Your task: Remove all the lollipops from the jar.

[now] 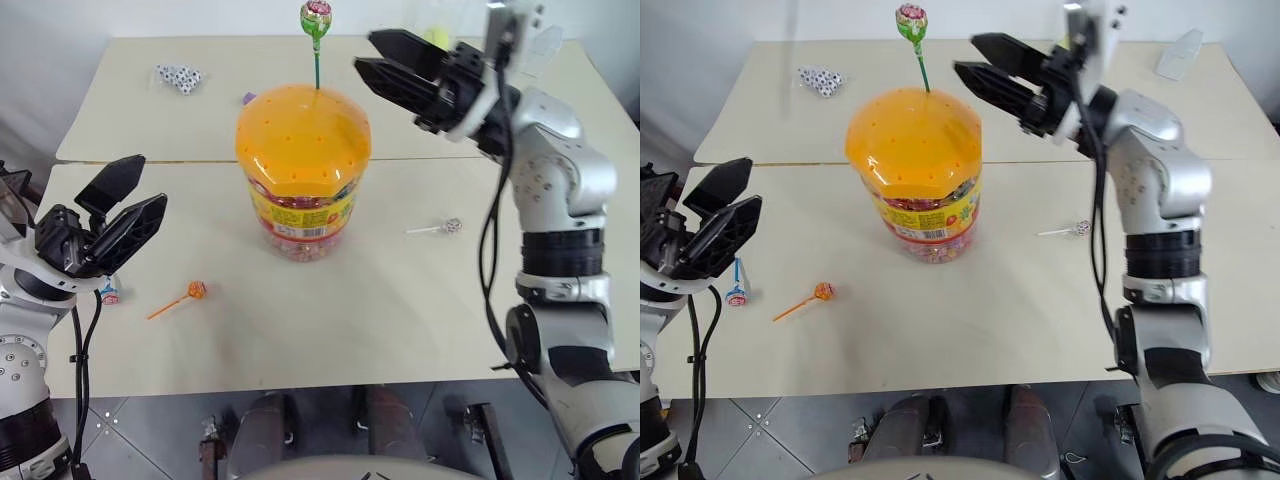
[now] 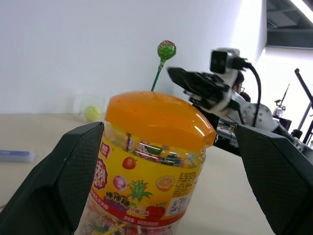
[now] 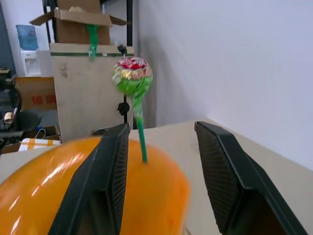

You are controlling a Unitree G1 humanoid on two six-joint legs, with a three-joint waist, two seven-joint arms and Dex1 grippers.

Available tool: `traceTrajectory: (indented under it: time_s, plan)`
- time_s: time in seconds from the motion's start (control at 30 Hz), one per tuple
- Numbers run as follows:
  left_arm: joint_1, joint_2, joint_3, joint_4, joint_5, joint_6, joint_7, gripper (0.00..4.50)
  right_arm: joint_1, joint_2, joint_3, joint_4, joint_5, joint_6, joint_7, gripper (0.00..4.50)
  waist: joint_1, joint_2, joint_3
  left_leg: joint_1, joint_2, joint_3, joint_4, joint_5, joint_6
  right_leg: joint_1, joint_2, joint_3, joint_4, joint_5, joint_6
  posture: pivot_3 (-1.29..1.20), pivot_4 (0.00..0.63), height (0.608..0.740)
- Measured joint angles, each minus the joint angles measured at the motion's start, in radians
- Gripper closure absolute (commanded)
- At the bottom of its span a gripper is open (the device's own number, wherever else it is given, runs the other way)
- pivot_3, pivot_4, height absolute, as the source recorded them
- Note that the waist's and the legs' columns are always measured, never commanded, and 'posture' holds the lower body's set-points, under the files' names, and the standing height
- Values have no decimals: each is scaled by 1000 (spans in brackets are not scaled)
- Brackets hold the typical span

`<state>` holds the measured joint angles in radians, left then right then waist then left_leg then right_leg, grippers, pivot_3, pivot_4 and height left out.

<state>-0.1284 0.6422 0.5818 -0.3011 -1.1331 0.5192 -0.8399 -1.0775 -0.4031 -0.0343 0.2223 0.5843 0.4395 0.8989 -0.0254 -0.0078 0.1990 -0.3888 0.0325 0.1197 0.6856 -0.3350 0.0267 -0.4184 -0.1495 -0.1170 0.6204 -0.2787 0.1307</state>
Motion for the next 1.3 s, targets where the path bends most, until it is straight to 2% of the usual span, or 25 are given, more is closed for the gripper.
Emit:
traceTrajectory:
  time_s: [0.13,0.17,0.23,0.4,0.57,0.73,0.8,0.9,0.97,1.03,1.17,1.23,1.3]
  plan:
    - [-4,0,-4,0,0,1,3,0,-29,37,39,45,-37,21,-10,2297,-4,0,0,0,-2,0,0,-1,1,0,0,0,-1,0,0,0,150,740]
    - [-5,0,-5,0,0,1,4,0,-30,43,49,56,-49,21,-9,2468,-4,0,0,0,-2,1,0,0,1,0,0,0,-1,0,0,0,150,740]
    - [-5,-3,-5,0,0,1,7,0,-40,65,53,74,-57,21,-6,2905,-6,0,0,0,-2,1,0,0,0,0,1,0,-1,0,0,0,150,740]
    - [-5,-10,-4,-1,0,-6,8,0,-66,84,65,101,-72,20,10,4465,-7,0,0,1,-2,1,0,0,-1,0,1,0,-1,0,0,0,150,740]
    - [-16,-12,-3,-1,-1,-11,10,0,-78,115,50,130,-77,-18,31,4465,-9,0,0,1,-2,1,0,0,-1,0,2,0,0,0,0,0,150,740]
    - [-20,-12,-2,-1,0,-27,-1,0,-109,138,-130,175,44,-100,70,4465,-5,0,0,0,-2,1,0,0,-1,-1,1,0,0,0,0,0,150,740]
    - [-23,-1,-14,-3,27,-44,-23,0,-129,70,-150,204,40,-110,79,4465,0,-1,0,0,-2,1,0,0,-1,-1,1,0,-1,0,0,0,150,740]
    - [-24,43,-49,-13,109,-82,-75,0,-112,-123,-120,244,-49,-93,123,4465,5,-1,-1,-1,-2,4,0,0,0,1,0,0,-2,0,0,0,150,740]
    - [-15,79,-92,-28,172,-111,-131,0,-41,-274,-57,254,-140,-81,184,4465,3,-2,-1,-1,-3,5,-1,-1,1,1,0,-1,-4,0,0,0,150,740]
    - [5,109,-141,-41,244,-147,-196,0,80,-424,8,264,-245,-100,254,4465,2,-1,-1,-1,-3,8,-3,-1,0,1,1,-3,-8,0,0,0,150,740]
    - [37,126,-232,-39,358,-227,-293,0,330,-595,58,287,-387,-297,335,4465,-4,2,1,0,-2,14,-4,-1,0,0,2,-3,-10,0,0,0,150,740]
    - [62,126,-253,-33,390,-259,-334,0,478,-650,51,301,-415,-408,376,4465,-7,2,1,1,-1,16,-4,-1,0,0,2,-2,-10,0,0,0,150,740]
    - [63,126,-268,-23,411,-285,-365,0,561,-654,44,325,-420,-504,400,4465,-13,2,1,3,0,22,-3,-1,0,0,2,1,-10,0,0,0,150,740]
